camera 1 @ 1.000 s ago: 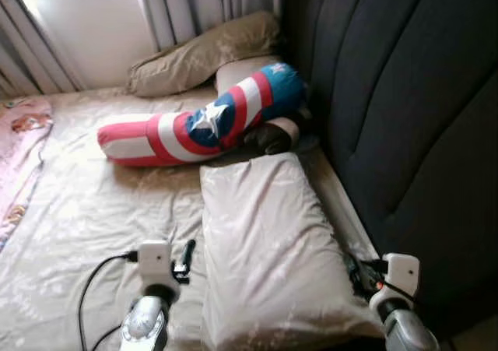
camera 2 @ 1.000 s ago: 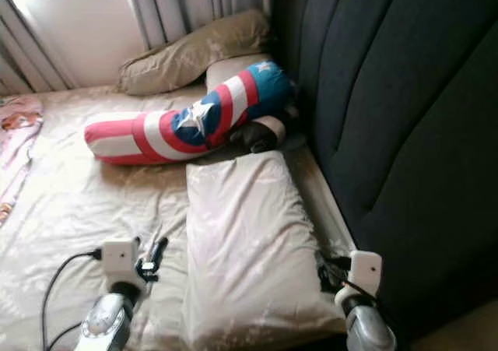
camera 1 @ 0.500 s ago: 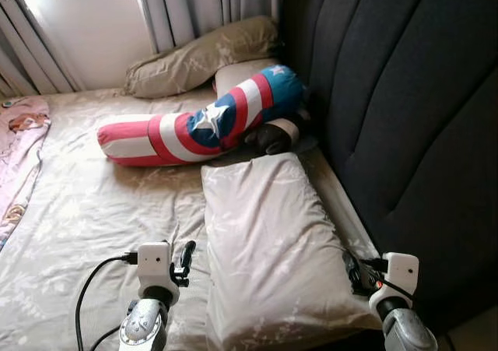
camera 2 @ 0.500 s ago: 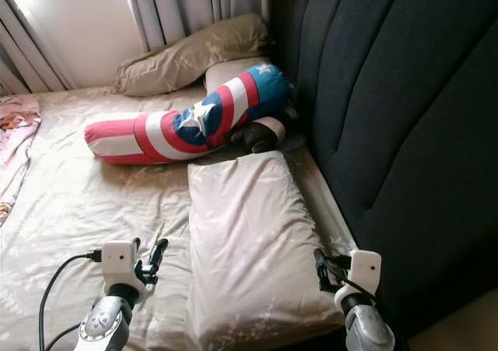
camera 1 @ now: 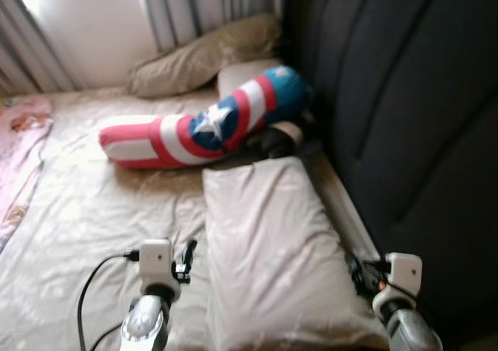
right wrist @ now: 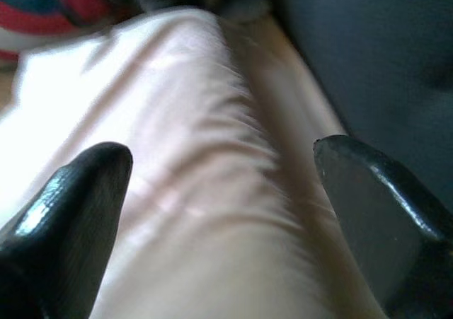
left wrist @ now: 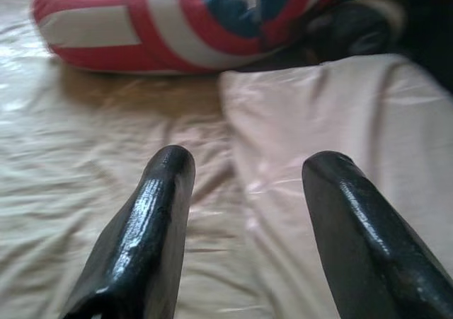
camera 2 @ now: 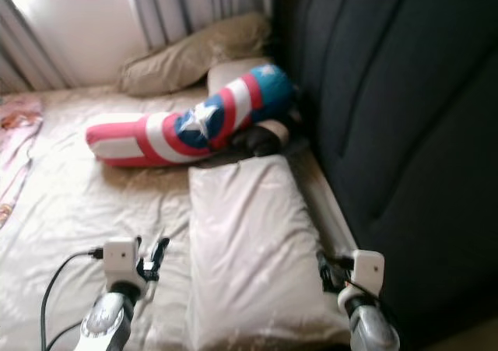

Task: Clean up the room

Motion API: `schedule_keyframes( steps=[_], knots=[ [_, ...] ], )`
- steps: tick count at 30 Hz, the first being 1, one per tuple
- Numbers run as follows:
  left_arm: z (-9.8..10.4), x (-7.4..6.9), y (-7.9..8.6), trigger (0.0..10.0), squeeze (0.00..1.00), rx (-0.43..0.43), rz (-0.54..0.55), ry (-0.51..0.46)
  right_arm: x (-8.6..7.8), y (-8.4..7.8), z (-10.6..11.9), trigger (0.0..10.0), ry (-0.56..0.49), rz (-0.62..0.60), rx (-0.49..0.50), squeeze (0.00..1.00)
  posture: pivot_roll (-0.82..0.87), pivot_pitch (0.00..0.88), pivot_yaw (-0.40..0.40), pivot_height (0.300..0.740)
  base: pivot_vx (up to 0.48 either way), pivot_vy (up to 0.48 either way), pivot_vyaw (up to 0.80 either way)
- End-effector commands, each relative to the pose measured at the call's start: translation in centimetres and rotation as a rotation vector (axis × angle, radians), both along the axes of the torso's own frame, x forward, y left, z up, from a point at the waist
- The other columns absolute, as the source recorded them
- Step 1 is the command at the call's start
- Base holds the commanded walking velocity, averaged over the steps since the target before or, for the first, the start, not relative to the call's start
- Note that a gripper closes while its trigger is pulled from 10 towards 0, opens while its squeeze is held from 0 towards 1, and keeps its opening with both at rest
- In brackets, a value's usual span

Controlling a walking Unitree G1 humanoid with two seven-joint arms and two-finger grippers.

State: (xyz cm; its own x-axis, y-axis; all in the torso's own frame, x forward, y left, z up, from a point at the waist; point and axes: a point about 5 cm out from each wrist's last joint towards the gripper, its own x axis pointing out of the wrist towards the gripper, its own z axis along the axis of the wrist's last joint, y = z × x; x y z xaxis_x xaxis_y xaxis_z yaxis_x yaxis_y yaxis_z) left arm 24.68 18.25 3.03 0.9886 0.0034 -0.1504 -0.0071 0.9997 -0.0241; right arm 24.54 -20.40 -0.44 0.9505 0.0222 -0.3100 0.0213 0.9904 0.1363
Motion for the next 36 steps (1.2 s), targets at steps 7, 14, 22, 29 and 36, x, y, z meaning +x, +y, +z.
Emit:
schedule_keyframes(
  steps=[7,14,22,29,36],
  knots=[
    [0.50,0.45,-0.70,10.0,0.00,-0.020,-0.029,-0.023,-0.26,-0.60,-0.20,10.0,0.013,-0.028,0.002,0.00,-0.05,0.000,0.054,0.740,0.043,0.000,0.00],
    [0.43,0.36,-0.97,10.0,0.00,-0.022,-0.044,-0.016,-0.22,-0.54,-0.21,10.0,0.012,-0.032,0.006,0.00,-0.05,0.000,0.052,0.740,0.000,0.000,0.00],
    [0.44,0.32,-0.86,10.0,0.00,0.000,-0.045,-0.018,-0.18,-0.48,-0.21,10.0,0.011,-0.031,0.008,0.00,-0.05,0.000,0.052,0.740,0.000,-0.174,0.00],
    [0.44,0.30,-0.79,10.0,0.00,-0.011,-0.040,-0.019,-0.22,-0.51,-0.23,10.0,0.012,-0.033,0.007,0.00,-0.05,0.000,0.054,0.740,0.000,-0.076,0.00],
    [0.45,0.30,-0.80,10.0,0.00,-0.011,-0.039,-0.021,-0.21,-0.53,-0.19,10.0,0.009,-0.031,0.008,0.00,-0.05,0.000,0.053,0.740,0.000,0.000,0.00]
  ],
)
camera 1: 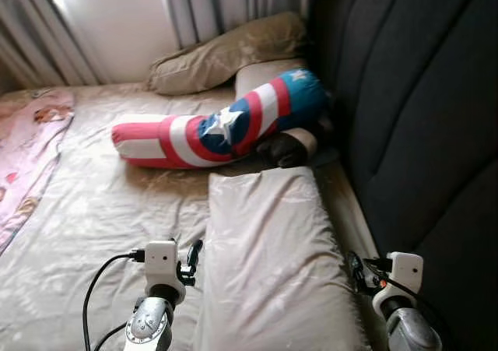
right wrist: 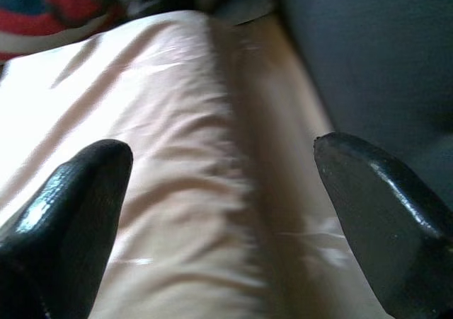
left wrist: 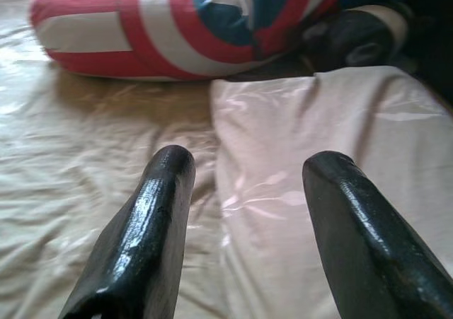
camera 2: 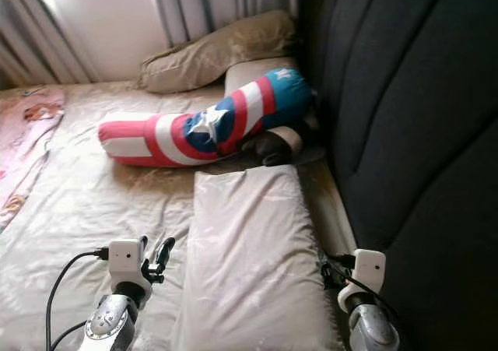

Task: Clean up the room

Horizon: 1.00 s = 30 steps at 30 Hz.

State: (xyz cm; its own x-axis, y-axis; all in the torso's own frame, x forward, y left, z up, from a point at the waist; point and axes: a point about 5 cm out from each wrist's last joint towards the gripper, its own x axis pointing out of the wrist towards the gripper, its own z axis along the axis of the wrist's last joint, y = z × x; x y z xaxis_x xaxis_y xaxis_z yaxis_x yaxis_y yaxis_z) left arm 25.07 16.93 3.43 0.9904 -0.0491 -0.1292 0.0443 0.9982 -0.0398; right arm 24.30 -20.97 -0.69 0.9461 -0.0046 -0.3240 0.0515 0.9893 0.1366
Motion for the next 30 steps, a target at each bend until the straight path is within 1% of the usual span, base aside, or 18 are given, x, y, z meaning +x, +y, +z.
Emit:
schedule_keyframes(
  steps=[1,3,5,8,19,25,26,27,29,30],
  knots=[
    [0.1,-0.1,0.5,10.0,0.00,0.004,0.012,0.000,0.0,0.0,0.1,10.0,-0.006,-0.002,0.007,0.00,-0.05,0.000,0.053,0.740,0.000,0.000,0.00],
    [0.1,-0.1,0.5,10.0,0.00,0.013,0.012,-0.005,0.1,0.1,0.1,10.0,-0.006,0.000,0.007,0.00,-0.05,0.000,0.052,0.740,0.000,0.000,0.00],
    [0.2,0.0,0.6,10.0,0.00,0.026,0.014,-0.013,0.1,0.0,0.1,10.0,-0.007,0.002,0.007,0.00,-0.05,0.000,0.051,0.740,0.000,-0.401,0.00],
    [0.2,-0.1,0.6,10.0,0.00,0.007,0.024,-0.009,0.1,0.0,0.1,10.0,-0.008,0.002,0.007,0.00,-0.05,0.000,0.051,0.740,0.000,-0.431,0.00],
    [0.4,0.1,0.8,10.0,0.00,0.018,0.027,-0.024,0.2,0.1,0.3,10.0,-0.017,0.005,0.008,0.00,-0.05,0.000,0.051,0.740,0.000,0.000,0.00],
    [1.0,0.3,0.9,10.0,0.00,-0.003,0.041,-0.044,1.0,0.4,1.5,10.0,-0.079,0.017,-0.003,0.00,-0.05,0.000,0.052,0.740,0.000,0.000,0.00],
    [1.3,0.4,0.9,10.0,0.00,-0.008,0.044,-0.056,1.3,0.4,2.0,10.0,-0.104,0.016,-0.010,0.00,-0.05,0.000,0.051,0.740,0.000,0.000,0.00],
    [1.3,0.4,0.9,10.0,0.00,-0.008,0.044,-0.056,1.3,0.4,2.0,10.0,-0.104,0.016,-0.010,0.00,-0.05,0.000,0.051,0.740,0.000,0.000,0.00],
    [1.6,0.6,0.8,10.0,0.00,-0.010,0.042,-0.072,1.6,0.4,2.7,10.0,-0.137,0.018,-0.027,0.00,-0.05,0.000,0.051,0.740,0.000,0.000,0.00],
    [2.1,0.7,0.6,10.0,0.00,-0.006,0.033,-0.092,1.9,0.5,3.3,10.0,-0.171,0.011,-0.028,0.00,-0.05,0.000,0.049,0.740,0.000,0.000,0.00]
  ],
)
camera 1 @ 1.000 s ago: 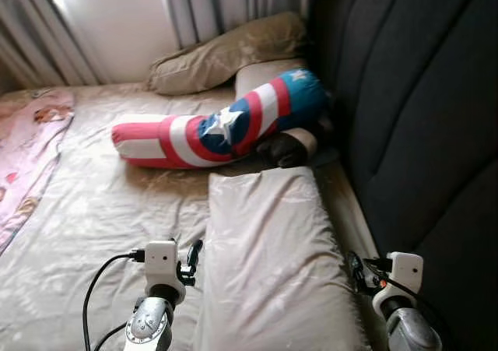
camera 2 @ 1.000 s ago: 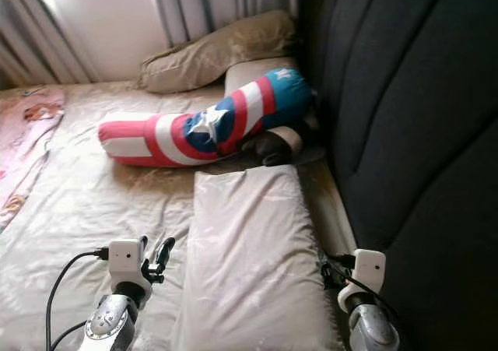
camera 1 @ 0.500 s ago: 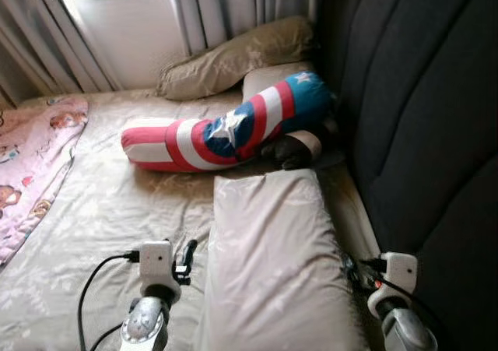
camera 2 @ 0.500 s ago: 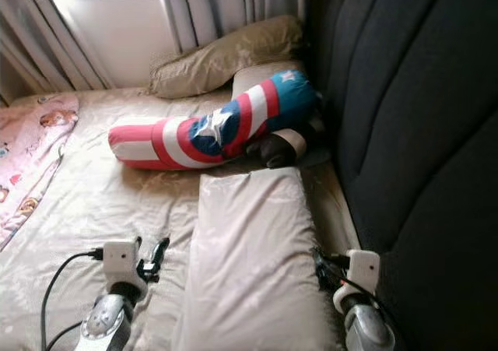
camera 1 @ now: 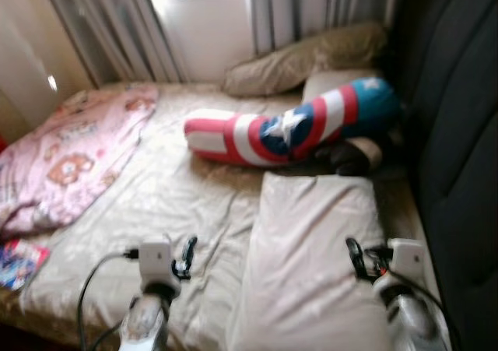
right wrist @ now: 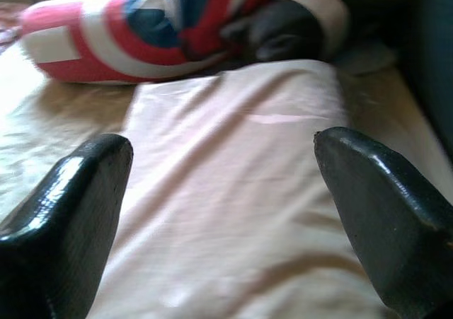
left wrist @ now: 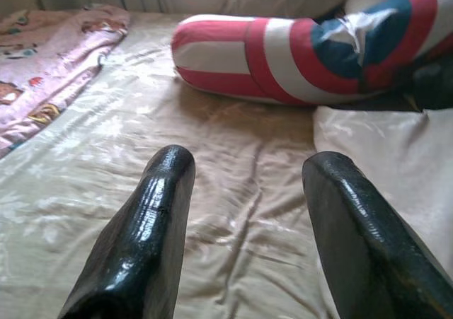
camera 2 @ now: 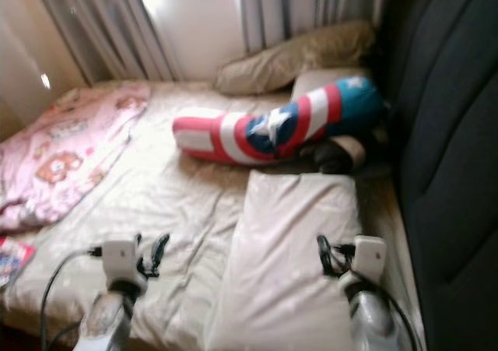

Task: Clean up the room

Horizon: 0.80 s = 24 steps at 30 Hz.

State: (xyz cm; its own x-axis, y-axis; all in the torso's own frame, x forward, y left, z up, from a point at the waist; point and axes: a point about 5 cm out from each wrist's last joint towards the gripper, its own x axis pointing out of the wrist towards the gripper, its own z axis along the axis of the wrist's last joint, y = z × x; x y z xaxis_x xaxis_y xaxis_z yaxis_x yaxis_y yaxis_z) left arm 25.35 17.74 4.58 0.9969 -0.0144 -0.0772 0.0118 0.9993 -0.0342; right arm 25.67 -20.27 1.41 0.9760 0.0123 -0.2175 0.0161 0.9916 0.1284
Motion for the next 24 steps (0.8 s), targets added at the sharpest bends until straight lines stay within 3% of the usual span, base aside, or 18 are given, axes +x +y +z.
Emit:
schedule_keyframes(
  steps=[1,12,24],
  knots=[
    [1.0,0.5,-0.3,10.0,0.00,-0.010,-0.005,-0.043,0.6,-0.2,1.4,10.0,-0.067,-0.011,-0.016,0.00,-0.05,0.000,0.049,0.740,0.000,0.000,0.00],
    [1.5,0.8,-1.3,10.0,0.00,-0.010,-0.081,-0.055,0.7,-0.4,1.8,10.0,-0.069,-0.031,-0.029,0.00,-0.06,0.000,0.054,0.740,0.000,0.000,0.00],
    [1.1,0.2,-0.9,10.0,0.00,-0.013,-0.058,-0.043,0.1,-0.5,1.2,10.0,-0.035,-0.041,-0.026,0.00,-0.06,0.000,0.055,0.740,0.000,0.000,-0.71]
  ],
)
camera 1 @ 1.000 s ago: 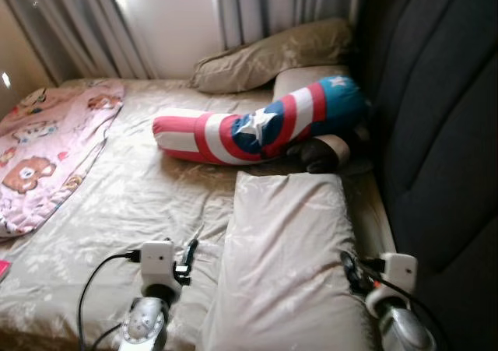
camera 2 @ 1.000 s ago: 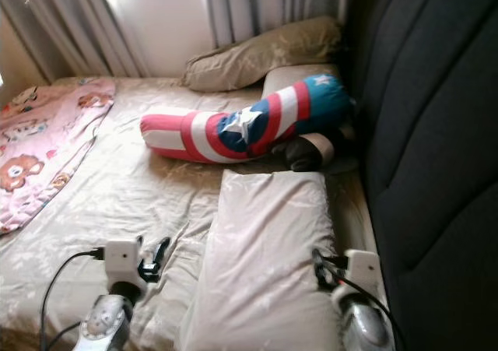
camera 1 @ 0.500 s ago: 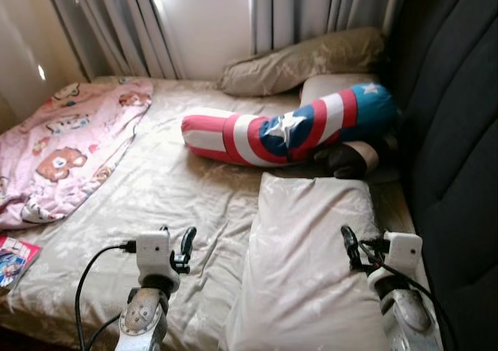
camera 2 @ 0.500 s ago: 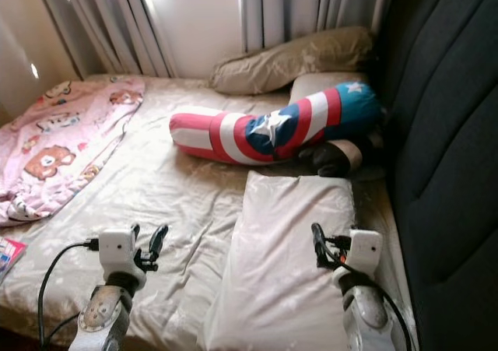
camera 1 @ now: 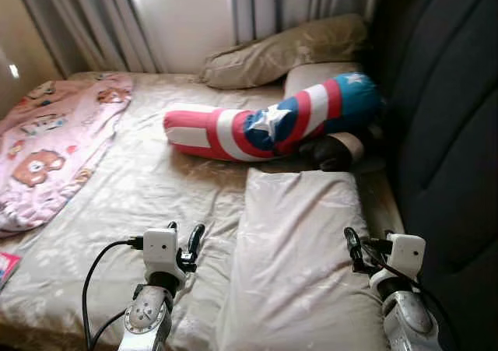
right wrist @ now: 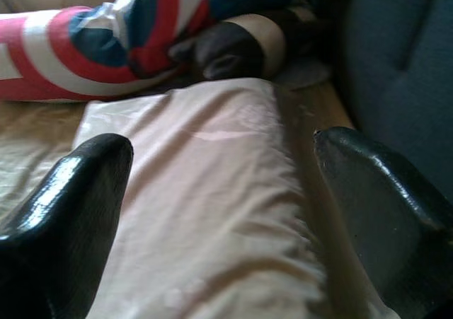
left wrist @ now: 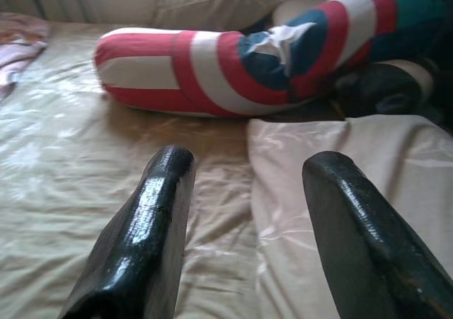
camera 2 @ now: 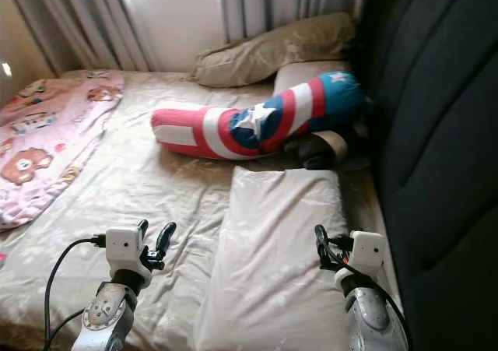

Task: Clean up the room

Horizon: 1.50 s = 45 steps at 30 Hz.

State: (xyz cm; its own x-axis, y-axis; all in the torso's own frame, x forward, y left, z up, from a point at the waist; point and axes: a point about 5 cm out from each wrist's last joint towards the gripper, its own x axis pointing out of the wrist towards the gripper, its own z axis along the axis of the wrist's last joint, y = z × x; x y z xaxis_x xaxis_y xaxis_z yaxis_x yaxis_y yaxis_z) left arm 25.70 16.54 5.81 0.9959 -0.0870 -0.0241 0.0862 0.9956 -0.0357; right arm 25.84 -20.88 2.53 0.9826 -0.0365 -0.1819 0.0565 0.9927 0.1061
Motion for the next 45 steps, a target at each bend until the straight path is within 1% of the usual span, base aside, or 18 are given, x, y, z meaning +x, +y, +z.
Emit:
schedule_keyframes(
  steps=[1,6,10,12,16,22,24,26,29,45],
  knots=[
    [-0.1,-0.2,0.4,10.0,0.00,-0.009,0.014,0.010,0.0,0.2,0.1,10.0,0.002,0.005,-0.002,0.00,-0.06,0.000,0.055,0.740,0.000,0.000,-0.71],
    [0.1,-0.2,0.6,10.0,0.00,-0.003,0.019,0.006,0.1,0.4,0.2,10.0,-0.001,0.013,0.000,0.00,-0.04,0.000,0.052,0.740,0.000,0.000,-0.72],
    [0.2,-0.3,0.7,10.0,0.00,0.002,0.017,0.004,0.1,0.5,0.3,10.0,-0.006,0.012,0.003,0.00,-0.05,0.000,0.053,0.740,0.000,0.000,-0.35],
    [0.3,-0.3,0.7,10.0,0.00,0.004,0.015,0.005,0.0,0.5,0.1,10.0,0.008,0.016,0.002,0.00,-0.05,0.000,0.054,0.740,0.000,0.000,0.00],
    [0.4,-0.2,0.7,10.0,0.00,-0.002,0.014,0.005,-0.2,0.5,-0.1,10.0,0.019,0.010,0.015,0.00,-0.05,0.000,0.054,0.740,0.000,0.000,-0.69],
    [0.7,-0.1,0.7,10.0,0.00,0.035,0.021,-0.007,-0.1,0.5,0.0,10.0,0.021,0.011,0.020,0.00,-0.04,0.000,0.051,0.740,0.000,-0.106,-0.68],
    [0.7,-0.1,0.7,10.0,0.00,0.031,0.029,-0.013,0.0,0.5,0.1,10.0,0.022,0.012,0.020,0.00,-0.04,0.000,0.048,0.740,0.000,-0.480,-0.68],
    [0.7,-0.1,0.8,10.0,0.00,0.012,0.038,-0.006,0.1,0.5,0.3,10.0,0.012,0.015,0.008,0.00,-0.04,0.000,0.048,0.740,0.000,0.000,-0.68],
    [0.7,-0.1,0.9,10.0,0.00,0.014,0.038,-0.007,0.2,0.5,0.4,10.0,0.001,0.013,0.010,0.00,-0.04,0.000,0.048,0.740,0.000,0.000,-0.69],
    [1.2,0.1,1.0,10.0,0.00,0.010,0.056,-0.023,0.4,0.6,1.0,10.0,-0.033,0.021,0.001,0.00,-0.04,0.000,0.045,0.740,0.000,0.000,0.00]
  ],
)
